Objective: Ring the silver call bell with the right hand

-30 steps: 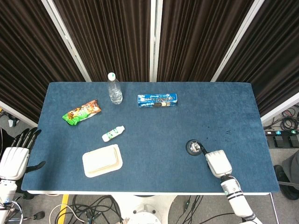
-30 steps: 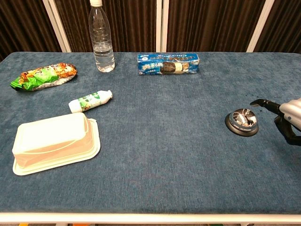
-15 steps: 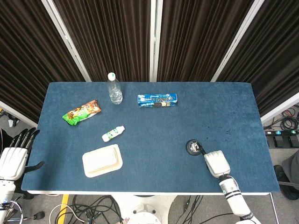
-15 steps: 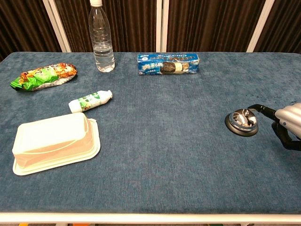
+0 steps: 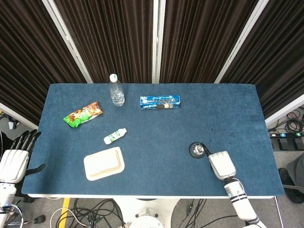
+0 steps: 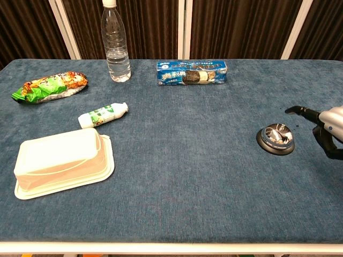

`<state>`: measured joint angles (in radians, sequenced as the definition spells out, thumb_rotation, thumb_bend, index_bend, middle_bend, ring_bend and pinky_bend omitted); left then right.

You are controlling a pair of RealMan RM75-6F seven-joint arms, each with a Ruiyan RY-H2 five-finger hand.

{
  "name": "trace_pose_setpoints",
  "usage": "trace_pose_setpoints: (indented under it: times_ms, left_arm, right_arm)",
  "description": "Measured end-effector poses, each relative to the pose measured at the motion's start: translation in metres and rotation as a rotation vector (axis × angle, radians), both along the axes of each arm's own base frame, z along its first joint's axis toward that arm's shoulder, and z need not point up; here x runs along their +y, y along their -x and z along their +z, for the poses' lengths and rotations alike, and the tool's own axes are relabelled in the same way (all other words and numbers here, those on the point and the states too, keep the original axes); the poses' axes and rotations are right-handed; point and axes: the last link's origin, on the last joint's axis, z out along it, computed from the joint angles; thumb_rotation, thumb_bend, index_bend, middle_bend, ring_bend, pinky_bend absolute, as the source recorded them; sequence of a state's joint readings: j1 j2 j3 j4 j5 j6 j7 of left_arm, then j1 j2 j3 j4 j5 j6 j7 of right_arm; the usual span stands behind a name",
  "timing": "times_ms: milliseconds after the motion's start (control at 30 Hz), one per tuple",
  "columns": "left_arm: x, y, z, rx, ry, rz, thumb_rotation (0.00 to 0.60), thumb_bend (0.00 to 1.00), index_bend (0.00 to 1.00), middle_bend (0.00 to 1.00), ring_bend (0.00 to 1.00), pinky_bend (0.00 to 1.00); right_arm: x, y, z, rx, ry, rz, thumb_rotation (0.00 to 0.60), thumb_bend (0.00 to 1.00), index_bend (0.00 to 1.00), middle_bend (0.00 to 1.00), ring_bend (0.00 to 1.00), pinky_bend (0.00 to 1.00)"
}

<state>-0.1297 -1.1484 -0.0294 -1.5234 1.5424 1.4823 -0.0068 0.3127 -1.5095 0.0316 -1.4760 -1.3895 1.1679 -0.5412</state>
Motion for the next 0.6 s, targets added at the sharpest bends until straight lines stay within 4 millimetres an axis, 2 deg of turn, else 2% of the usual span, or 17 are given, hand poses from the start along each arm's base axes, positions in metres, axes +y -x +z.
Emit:
trace_pose_setpoints:
  times_ms: [333, 500, 600]
  left_arm:
    - [0.0, 0.001, 0.001, -0.006, -0.005, 0.002, 0.6, 0.02, 0.07, 0.04, 0.0, 0.15]
    - [0.0, -0.001, 0.002, -0.007, -0.007, -0.003, 0.6, 0.02, 0.07, 0.04, 0.0, 0.15]
    - [0.0, -0.002, 0.001, -0.006, -0.007, -0.008, 0.6, 0.02, 0.07, 0.04, 0.0, 0.15]
  right_arm:
    - [0.003, 0.007, -0.013, 0.029, -0.05, -0.033, 0.6, 1.0, 0.08, 0.91, 0.84, 0.78]
    - [0.002, 0.003, -0.005, 0.01, -0.016, -0.019, 0.6, 1.0, 0.08, 0.91, 0.84, 0.78]
    - [0.0, -0.002, 0.007, -0.019, 0.036, 0.005, 0.6, 1.0, 0.08, 0.91, 0.84, 0.78]
